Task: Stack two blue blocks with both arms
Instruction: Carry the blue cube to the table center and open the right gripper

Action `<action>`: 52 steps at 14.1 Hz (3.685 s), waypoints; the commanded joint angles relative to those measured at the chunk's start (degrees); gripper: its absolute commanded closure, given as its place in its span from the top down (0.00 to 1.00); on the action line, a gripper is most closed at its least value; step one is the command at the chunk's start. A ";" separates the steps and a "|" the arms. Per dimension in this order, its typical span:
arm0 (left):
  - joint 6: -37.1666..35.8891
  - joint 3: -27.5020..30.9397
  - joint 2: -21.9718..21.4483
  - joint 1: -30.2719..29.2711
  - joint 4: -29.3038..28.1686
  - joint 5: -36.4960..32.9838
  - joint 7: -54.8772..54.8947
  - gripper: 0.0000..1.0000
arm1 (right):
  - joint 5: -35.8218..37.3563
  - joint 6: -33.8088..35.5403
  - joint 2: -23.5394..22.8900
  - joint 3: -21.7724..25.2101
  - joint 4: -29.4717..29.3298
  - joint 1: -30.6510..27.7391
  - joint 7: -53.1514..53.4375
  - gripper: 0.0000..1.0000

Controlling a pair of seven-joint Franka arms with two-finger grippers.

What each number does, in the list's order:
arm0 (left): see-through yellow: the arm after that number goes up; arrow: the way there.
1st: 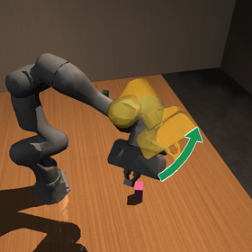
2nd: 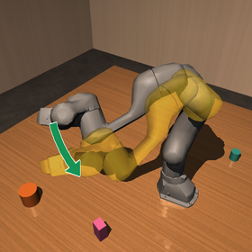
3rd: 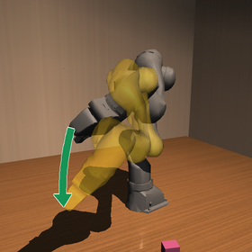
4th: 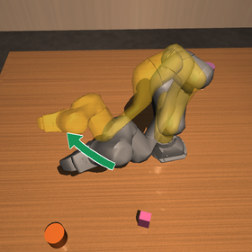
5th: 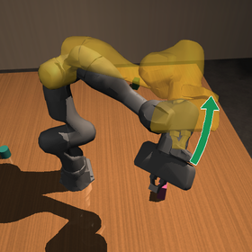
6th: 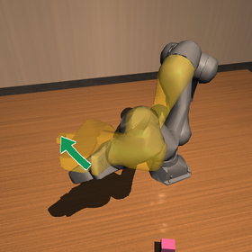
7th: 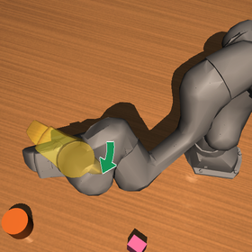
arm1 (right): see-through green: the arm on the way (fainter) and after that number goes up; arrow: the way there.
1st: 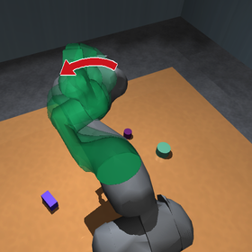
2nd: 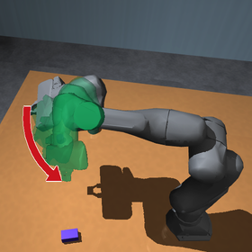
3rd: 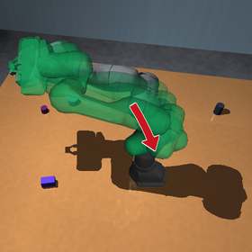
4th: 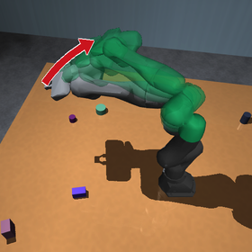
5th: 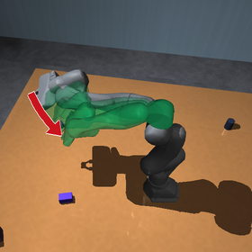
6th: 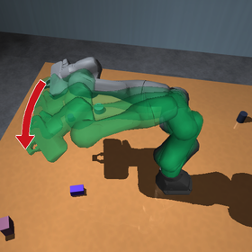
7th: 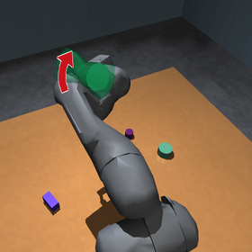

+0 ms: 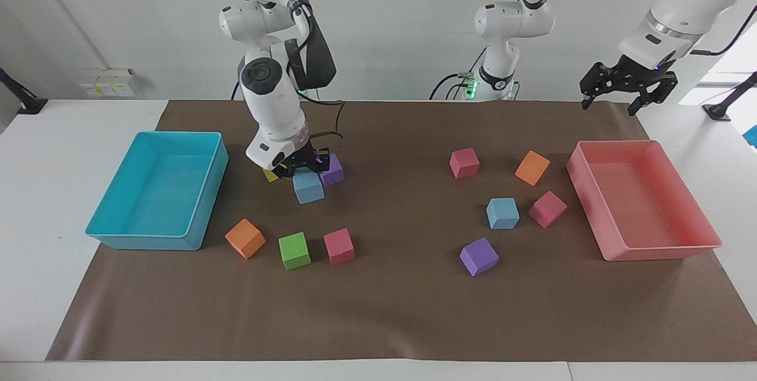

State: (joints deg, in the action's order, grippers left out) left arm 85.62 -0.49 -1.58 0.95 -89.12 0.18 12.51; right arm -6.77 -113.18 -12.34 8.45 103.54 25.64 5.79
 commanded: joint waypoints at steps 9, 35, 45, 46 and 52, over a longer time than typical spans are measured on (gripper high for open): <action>0.07 -0.48 -1.68 -0.60 -1.85 -0.09 0.76 1.00 | 0.18 3.86 -21.23 -3.70 -25.75 7.48 19.86 0.00; 0.16 -0.48 -1.76 -0.51 -1.85 -0.09 0.67 1.00 | -1.85 -9.69 -20.18 -4.49 -11.95 13.38 29.45 0.00; 0.51 -0.48 -1.68 -0.34 -1.85 -0.18 0.76 1.00 | -1.06 -8.72 -20.09 -4.40 -12.04 13.38 28.13 1.00; 0.68 -0.48 -1.68 -0.34 -1.85 -0.10 0.76 1.00 | -1.05 -8.72 -20.09 -4.49 -12.04 13.38 27.87 1.00; 0.60 -0.48 -1.68 -0.25 -1.85 -0.10 0.76 1.00 | -0.88 -3.81 -14.39 -4.40 -11.78 12.94 25.50 1.00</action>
State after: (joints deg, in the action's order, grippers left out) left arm 85.65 -0.79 -1.59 0.96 -89.13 0.18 12.51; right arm -7.76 -118.67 -30.61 4.36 89.44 39.21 33.29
